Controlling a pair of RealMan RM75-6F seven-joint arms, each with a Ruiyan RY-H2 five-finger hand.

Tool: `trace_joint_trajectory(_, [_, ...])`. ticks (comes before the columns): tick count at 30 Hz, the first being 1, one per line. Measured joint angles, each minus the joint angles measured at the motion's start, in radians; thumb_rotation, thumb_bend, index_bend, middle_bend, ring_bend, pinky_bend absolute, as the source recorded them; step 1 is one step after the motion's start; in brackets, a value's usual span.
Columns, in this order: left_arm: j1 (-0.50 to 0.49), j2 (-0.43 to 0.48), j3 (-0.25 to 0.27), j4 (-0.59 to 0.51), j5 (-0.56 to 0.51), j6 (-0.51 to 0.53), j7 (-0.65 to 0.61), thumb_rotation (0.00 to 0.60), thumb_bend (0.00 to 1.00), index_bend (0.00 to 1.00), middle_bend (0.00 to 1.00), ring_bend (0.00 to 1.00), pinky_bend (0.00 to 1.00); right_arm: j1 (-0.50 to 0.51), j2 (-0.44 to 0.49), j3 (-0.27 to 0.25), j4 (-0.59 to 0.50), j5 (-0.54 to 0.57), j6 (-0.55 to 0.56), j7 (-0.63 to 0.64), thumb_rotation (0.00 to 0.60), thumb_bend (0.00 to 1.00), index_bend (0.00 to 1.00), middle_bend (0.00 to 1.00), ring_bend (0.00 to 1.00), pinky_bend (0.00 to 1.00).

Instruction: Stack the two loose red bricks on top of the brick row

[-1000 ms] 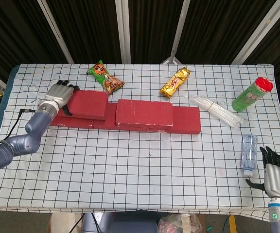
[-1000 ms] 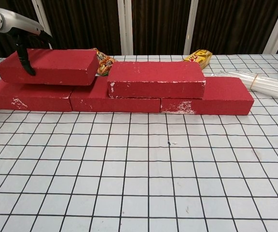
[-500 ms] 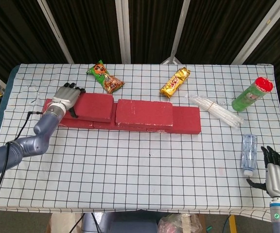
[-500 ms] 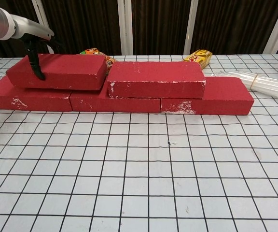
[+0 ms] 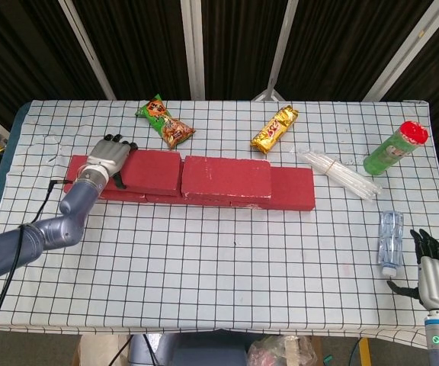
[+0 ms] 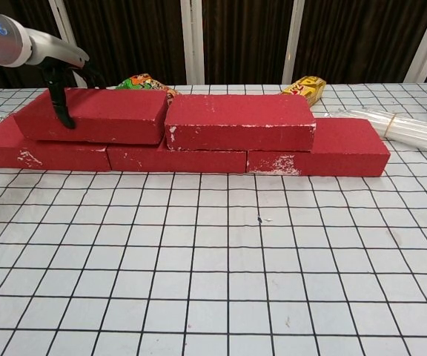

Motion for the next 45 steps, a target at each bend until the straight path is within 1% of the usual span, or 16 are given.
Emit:
trace_joint_trajectory(17, [-0.041, -0.012, 0.031, -0.025, -0.074, 0.026, 0.030, 0.600, 0.00, 0.22, 0.16, 0.00, 0.00, 0.002, -0.001, 0.002, 0.003, 0.002, -0.004, 0.010, 0.600, 0.13, 0.00, 0.00, 0.00, 0.00])
trace_joint_trajectory(23, [-0.044, -0.016, 0.029, -0.028, -0.078, 0.038, 0.033, 0.600, 0.00, 0.20, 0.15, 0.00, 0.00, 0.002, 0.001, 0.001, 0.001, 0.002, -0.004, 0.011, 0.600, 0.13, 0.00, 0.00, 0.00, 0.00])
trace_joint_trajectory(31, [-0.050, -0.016, 0.035, -0.032, -0.109, 0.049, 0.048, 0.600, 0.00, 0.18, 0.09, 0.00, 0.00, 0.002, 0.001, 0.002, 0.000, 0.009, -0.005, 0.007, 0.600, 0.13, 0.00, 0.00, 0.00, 0.00])
trace_joint_trajectory(45, [-0.048, -0.023, 0.018, -0.032, -0.123, 0.064, 0.055, 0.600, 0.00, 0.17, 0.11, 0.00, 0.00, 0.003, -0.002, 0.005, 0.000, 0.018, -0.004, 0.002, 0.600, 0.13, 0.00, 0.00, 0.00, 0.00])
